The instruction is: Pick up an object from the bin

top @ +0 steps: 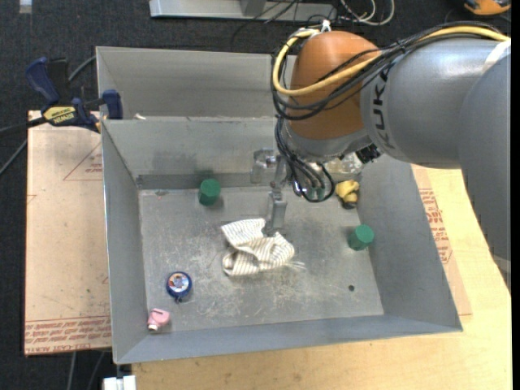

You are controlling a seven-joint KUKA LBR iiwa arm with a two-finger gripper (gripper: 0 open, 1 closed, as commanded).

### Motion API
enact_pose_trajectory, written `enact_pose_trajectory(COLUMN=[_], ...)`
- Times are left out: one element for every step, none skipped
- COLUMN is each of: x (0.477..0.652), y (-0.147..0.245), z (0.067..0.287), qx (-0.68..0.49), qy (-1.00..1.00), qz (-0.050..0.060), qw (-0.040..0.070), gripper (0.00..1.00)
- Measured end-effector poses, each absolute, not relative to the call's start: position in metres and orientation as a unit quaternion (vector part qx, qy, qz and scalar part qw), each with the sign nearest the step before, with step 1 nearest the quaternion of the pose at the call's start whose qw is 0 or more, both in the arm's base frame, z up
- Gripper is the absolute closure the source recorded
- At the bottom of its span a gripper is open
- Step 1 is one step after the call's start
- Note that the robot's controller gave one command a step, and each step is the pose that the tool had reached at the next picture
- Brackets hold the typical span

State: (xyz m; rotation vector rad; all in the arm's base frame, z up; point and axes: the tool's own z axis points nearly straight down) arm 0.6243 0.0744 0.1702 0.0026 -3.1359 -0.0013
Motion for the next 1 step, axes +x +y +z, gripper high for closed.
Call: enact_pose_trajectory(x=[0.6260], y=[0.0740], z=[0.1752], qx=[0.000], qy=[-1.000], qz=[-0.001], qw=[-0.001], gripper=[0.00])
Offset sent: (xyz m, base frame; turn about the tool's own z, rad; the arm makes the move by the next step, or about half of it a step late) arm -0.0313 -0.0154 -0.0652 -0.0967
